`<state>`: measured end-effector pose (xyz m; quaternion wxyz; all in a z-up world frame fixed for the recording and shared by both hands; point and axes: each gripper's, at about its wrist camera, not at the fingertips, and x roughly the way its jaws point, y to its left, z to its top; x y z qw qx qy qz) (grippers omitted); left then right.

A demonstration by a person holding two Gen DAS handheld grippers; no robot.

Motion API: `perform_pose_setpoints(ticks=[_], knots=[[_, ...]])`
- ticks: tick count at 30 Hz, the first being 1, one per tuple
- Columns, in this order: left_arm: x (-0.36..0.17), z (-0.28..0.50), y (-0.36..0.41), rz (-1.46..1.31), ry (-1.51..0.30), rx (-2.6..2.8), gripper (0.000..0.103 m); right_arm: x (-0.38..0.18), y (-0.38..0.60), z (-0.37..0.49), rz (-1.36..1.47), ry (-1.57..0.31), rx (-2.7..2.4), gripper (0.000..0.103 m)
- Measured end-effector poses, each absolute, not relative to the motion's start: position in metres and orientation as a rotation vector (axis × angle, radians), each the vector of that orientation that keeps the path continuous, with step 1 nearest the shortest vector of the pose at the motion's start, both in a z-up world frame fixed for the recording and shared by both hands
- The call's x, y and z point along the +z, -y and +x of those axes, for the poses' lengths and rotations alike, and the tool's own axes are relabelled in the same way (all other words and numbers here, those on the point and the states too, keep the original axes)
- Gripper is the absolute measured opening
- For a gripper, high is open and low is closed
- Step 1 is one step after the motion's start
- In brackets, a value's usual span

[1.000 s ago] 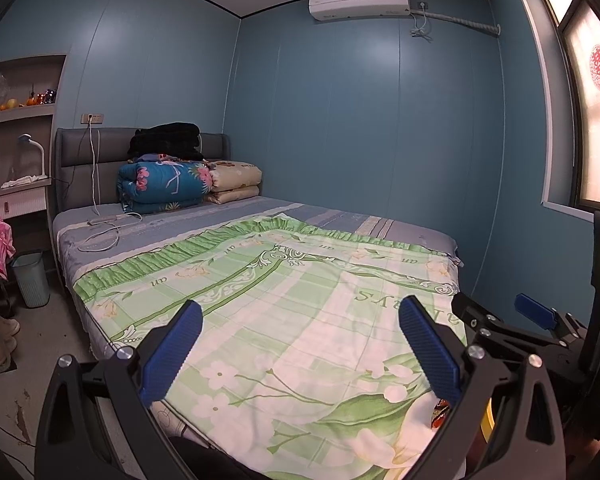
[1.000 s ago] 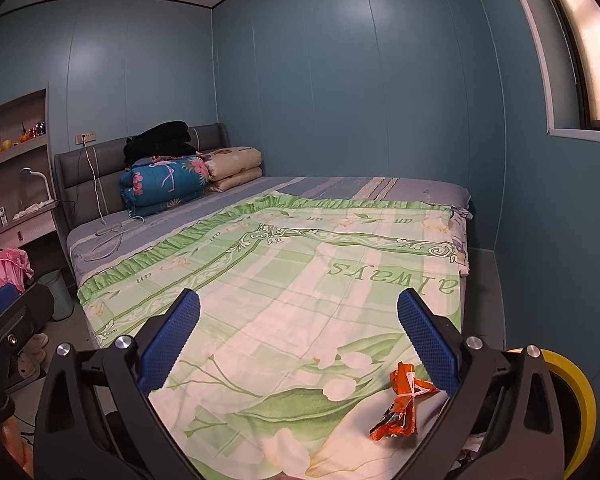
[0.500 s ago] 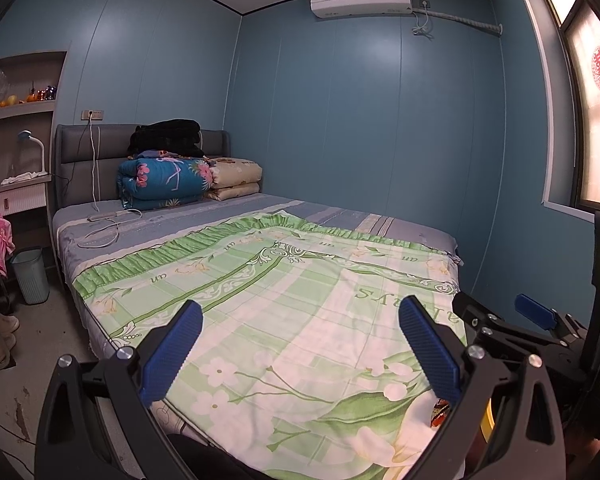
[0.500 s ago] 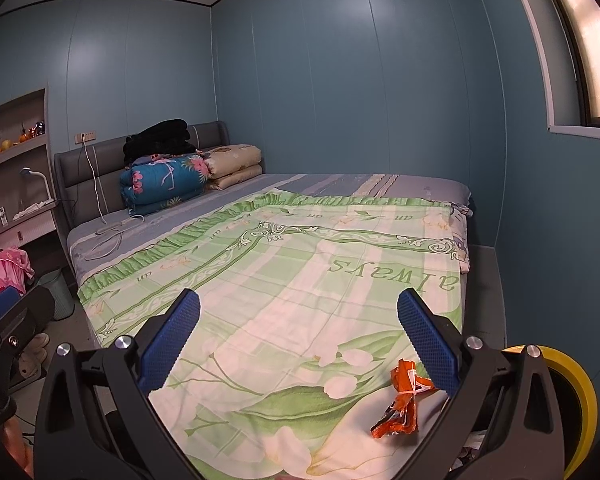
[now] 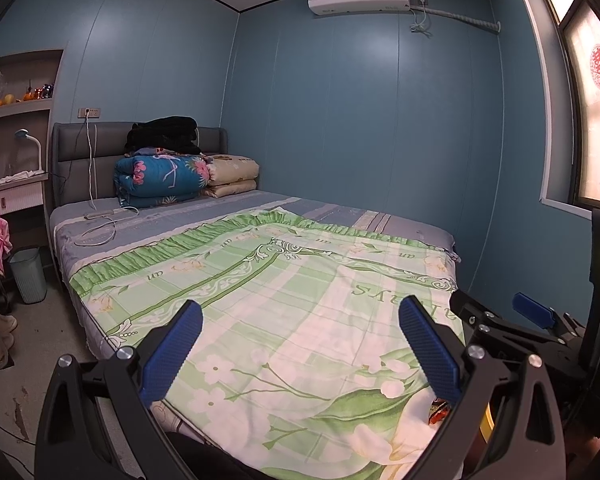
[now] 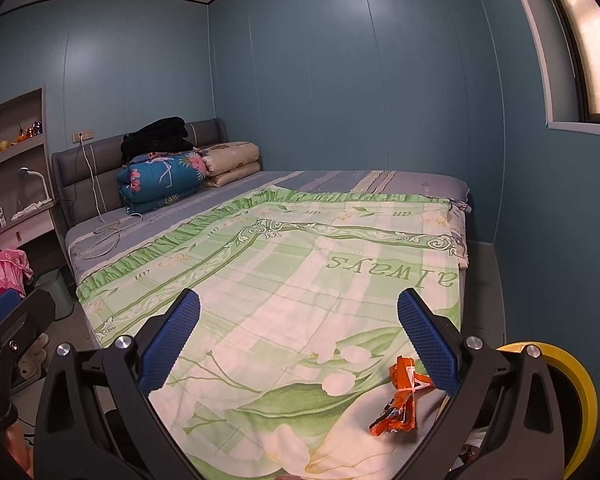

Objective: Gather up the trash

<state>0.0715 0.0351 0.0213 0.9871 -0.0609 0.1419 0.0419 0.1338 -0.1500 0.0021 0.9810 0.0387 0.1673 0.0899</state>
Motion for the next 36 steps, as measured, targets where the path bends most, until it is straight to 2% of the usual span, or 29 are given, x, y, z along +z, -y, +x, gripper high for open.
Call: perform_pose_setpoints(ticks=[36], knots=[[0.0151, 0.0765, -0.0295, -0.121, -0.297, 0.060, 0.095, 0.0010, 0.1530, 0.1358, 0.091, -0.357, 0.165, 0.095]])
